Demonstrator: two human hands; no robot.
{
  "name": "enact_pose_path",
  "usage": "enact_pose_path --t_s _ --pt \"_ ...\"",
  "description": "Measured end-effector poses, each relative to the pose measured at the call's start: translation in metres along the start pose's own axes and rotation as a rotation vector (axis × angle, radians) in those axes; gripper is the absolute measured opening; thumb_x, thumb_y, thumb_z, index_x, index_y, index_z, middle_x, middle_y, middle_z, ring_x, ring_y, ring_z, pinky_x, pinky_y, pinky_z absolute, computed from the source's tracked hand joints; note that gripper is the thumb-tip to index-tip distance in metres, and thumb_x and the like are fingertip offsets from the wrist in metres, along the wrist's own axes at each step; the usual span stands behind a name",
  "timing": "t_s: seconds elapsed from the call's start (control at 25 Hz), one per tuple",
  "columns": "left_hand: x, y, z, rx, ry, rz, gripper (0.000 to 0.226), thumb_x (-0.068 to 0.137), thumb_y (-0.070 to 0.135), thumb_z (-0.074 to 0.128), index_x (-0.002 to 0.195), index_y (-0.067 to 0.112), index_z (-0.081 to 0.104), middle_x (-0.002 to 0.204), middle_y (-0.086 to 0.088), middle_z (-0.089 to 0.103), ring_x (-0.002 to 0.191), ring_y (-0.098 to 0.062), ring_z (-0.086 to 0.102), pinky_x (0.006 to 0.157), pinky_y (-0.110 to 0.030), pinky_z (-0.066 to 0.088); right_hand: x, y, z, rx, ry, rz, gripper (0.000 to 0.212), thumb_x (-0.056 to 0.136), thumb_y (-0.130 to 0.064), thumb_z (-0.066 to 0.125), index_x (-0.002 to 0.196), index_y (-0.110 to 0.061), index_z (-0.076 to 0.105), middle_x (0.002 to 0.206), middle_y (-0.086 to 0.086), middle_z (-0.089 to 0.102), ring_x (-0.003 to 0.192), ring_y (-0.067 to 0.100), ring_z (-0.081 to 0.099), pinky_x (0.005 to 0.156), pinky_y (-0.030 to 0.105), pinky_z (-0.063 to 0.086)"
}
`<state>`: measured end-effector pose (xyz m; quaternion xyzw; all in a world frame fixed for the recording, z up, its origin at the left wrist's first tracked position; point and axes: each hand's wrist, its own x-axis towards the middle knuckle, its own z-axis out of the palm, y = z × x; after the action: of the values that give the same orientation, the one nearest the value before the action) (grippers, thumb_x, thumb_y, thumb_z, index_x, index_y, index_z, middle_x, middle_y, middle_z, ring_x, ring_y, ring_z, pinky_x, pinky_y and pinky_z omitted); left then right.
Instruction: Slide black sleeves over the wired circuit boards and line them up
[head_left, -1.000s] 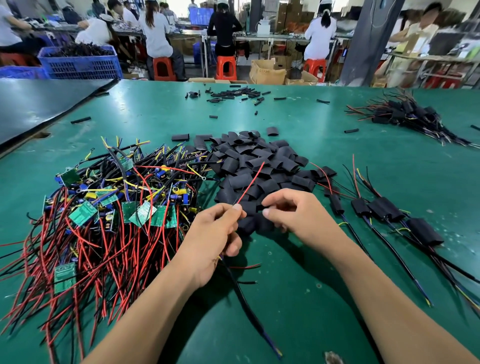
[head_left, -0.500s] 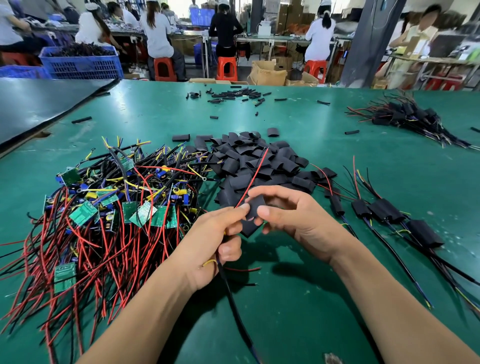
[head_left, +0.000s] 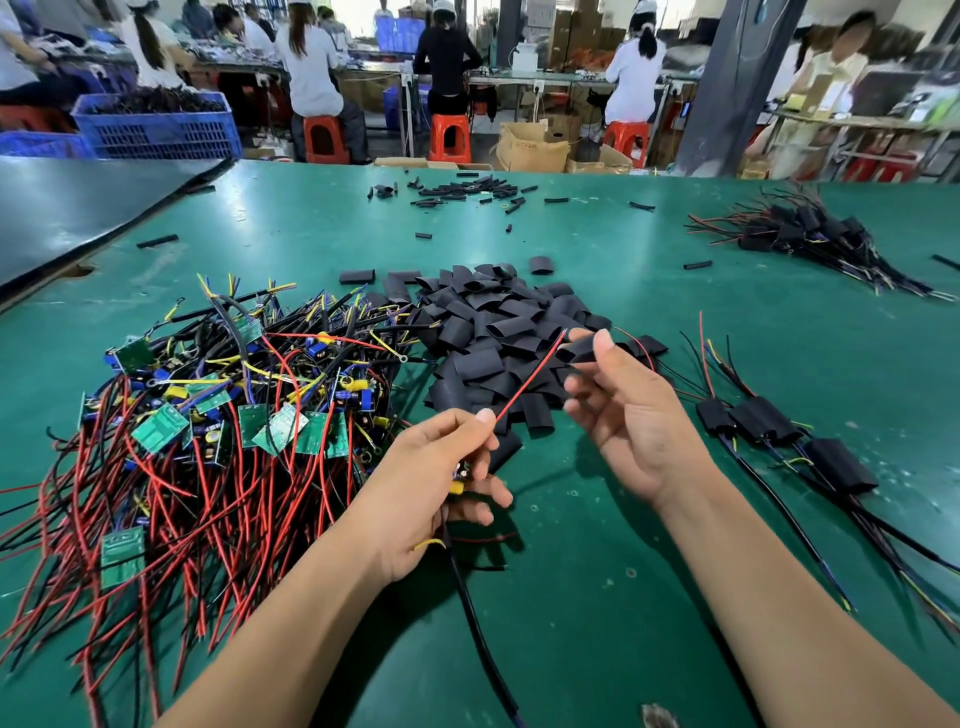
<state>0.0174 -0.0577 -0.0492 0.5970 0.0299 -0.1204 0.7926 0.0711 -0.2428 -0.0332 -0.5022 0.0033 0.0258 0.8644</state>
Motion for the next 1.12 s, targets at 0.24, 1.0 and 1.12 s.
enact_pose_path --t_s 0.24,1.0,1.12 --pt "0.0 0.002 -0.001 -0.006 -0.049 -0.021 0.032 0.097 0.026 0.059 0.066 0.015 0.057 0.055 -0.001 0.038 0.043 -0.022 0.053 0.041 -0.024 0.043 0.005 -0.004 -0.006 0.068 0.047 -0.021 0.03 0.075 -0.033 0.072 0.1 -0.018 0.077 0.07 -0.002 0.064 0.059 0.006 0.061 0.055 0.02 0.054" --pt "-0.002 0.006 0.003 -0.018 -0.055 -0.009 0.026 0.083 0.036 0.066 0.071 0.014 0.062 0.058 -0.003 0.042 0.042 -0.02 0.05 0.037 -0.023 0.04 -0.007 0.018 0.009 -0.208 -0.241 -0.024 0.018 0.074 -0.015 0.076 0.092 -0.013 0.079 0.085 0.01 0.072 0.063 0.017 0.061 0.064 0.026 0.053" --pt "-0.002 0.006 0.003 -0.054 -0.04 -0.028 0.025 0.087 0.036 0.064 0.084 0.012 0.069 0.07 -0.009 0.059 0.057 -0.025 0.065 0.045 -0.028 0.051 -0.006 0.015 0.009 -0.152 -0.159 -0.012 0.012 0.07 -0.015 0.077 0.081 -0.018 0.08 0.078 0.003 0.072 0.057 0.013 0.06 0.06 0.022 0.053"
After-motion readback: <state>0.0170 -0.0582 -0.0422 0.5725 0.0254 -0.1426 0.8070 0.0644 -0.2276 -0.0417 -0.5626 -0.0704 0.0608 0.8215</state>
